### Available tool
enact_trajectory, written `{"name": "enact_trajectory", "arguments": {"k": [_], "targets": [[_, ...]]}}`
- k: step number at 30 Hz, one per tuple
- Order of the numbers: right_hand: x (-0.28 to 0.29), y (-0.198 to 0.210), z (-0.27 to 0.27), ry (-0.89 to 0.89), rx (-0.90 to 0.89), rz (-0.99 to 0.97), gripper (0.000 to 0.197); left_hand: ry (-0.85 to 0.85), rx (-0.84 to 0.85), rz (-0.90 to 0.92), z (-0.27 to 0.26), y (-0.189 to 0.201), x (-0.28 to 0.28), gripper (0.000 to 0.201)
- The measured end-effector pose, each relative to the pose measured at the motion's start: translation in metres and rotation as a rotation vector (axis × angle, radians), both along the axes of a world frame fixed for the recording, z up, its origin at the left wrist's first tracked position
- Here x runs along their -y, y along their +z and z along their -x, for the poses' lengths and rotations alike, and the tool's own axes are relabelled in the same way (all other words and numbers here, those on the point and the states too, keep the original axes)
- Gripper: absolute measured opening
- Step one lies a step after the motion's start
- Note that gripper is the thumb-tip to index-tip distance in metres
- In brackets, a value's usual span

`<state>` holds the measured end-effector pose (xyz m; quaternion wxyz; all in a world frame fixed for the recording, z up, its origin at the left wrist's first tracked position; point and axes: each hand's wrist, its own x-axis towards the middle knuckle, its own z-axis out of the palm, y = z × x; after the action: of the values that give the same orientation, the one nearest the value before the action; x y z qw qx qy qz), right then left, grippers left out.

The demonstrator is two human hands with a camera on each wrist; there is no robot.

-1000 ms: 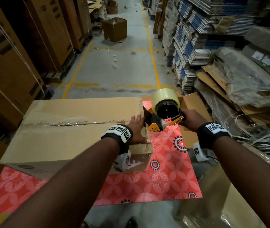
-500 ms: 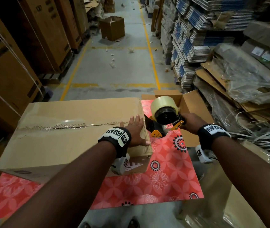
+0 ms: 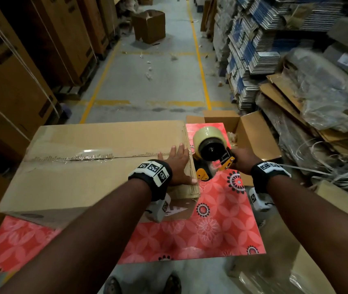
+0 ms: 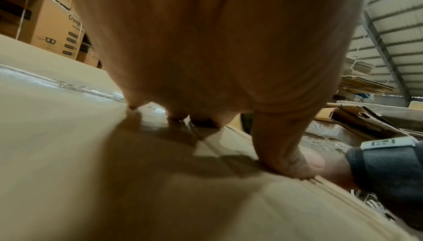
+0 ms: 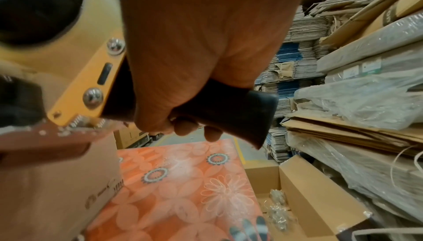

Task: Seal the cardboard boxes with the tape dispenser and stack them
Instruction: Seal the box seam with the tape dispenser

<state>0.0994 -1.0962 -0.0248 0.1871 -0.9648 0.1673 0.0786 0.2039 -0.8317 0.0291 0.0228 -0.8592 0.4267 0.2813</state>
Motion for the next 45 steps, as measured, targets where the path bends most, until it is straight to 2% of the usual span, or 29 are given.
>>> {"name": "enact_trajectory", "arguments": {"k": [3,6,8,10,13,16,19,21,25,27,29,30,34,36,37,38,40,41,42,45], "targets": [[0.008,-0.020,0.011,-0.009,-0.146,0.082,0.024,-0.004,-0.006,0.002,0.000,0.000,0.000,0.114],[0.011,-0.038,0.024,-0.104,-0.186,0.036,0.024,-0.008,-0.006,0.000,-0.001,0.001,0.000,0.115],[0.007,-0.051,0.031,-0.231,-0.156,-0.127,0.018,-0.008,-0.008,-0.005,-0.001,0.002,0.000,0.115],[-0.006,-0.063,0.038,-0.392,-0.121,-0.355,0.003,-0.010,-0.010,-0.014,0.000,0.003,-0.001,0.114],[-0.022,-0.076,0.043,-0.616,-0.029,-0.519,0.021,-0.013,-0.008,-0.008,0.000,0.004,-0.001,0.114],[-0.036,-0.086,0.051,-0.723,-0.062,-0.608,0.024,-0.016,-0.008,-0.012,0.000,0.005,-0.002,0.114],[-0.047,-0.102,0.061,-0.769,-0.115,-0.779,0.023,-0.021,-0.006,-0.022,-0.001,0.004,-0.001,0.114],[-0.057,-0.113,0.065,-0.803,-0.096,-0.918,0.027,-0.023,-0.003,-0.023,-0.001,0.005,-0.001,0.114],[-0.070,-0.120,0.062,-0.933,-0.042,-1.104,0.019,-0.025,0.015,-0.028,0.001,0.006,-0.001,0.113],[-0.071,-0.112,0.054,-0.875,-0.043,-0.990,0.018,-0.024,0.022,-0.024,0.002,0.007,-0.001,0.113],[-0.070,-0.097,0.052,-0.687,-0.210,-0.699,0.029,-0.024,0.014,-0.018,0.002,0.008,-0.002,0.112],[-0.067,-0.093,0.051,-0.599,-0.307,-0.616,0.035,-0.023,0.010,-0.015,0.002,0.008,-0.002,0.113],[-0.066,-0.046,0.039,-0.487,-0.499,-0.526,0.033,-0.033,0.009,-0.019,-0.001,0.007,-0.003,0.114],[-0.071,-0.008,0.023,-0.352,-0.456,-0.381,0.038,-0.041,0.008,-0.022,-0.002,0.007,-0.004,0.114],[-0.076,0.004,0.012,-0.328,-0.353,-0.413,0.043,-0.045,0.011,-0.021,-0.003,0.006,-0.004,0.115],[-0.084,0.018,0.001,-0.317,-0.224,-0.540,0.047,-0.048,0.015,-0.020,-0.004,0.005,-0.005,0.115],[-0.106,0.035,-0.018,-0.358,0.018,-0.958,0.050,-0.045,0.019,-0.012,-0.005,0.004,-0.006,0.117],[-0.117,0.042,-0.024,-0.372,0.093,-1.108,0.049,-0.041,0.019,-0.002,-0.006,0.004,-0.007,0.118],[-0.130,0.047,-0.027,-0.369,0.121,-1.171,0.046,-0.036,0.014,0.009,-0.007,0.004,-0.008,0.119],[-0.156,0.047,-0.028,-0.275,0.094,-1.042,0.043,-0.049,-0.003,0.033,-0.010,0.006,-0.015,0.120]]}}
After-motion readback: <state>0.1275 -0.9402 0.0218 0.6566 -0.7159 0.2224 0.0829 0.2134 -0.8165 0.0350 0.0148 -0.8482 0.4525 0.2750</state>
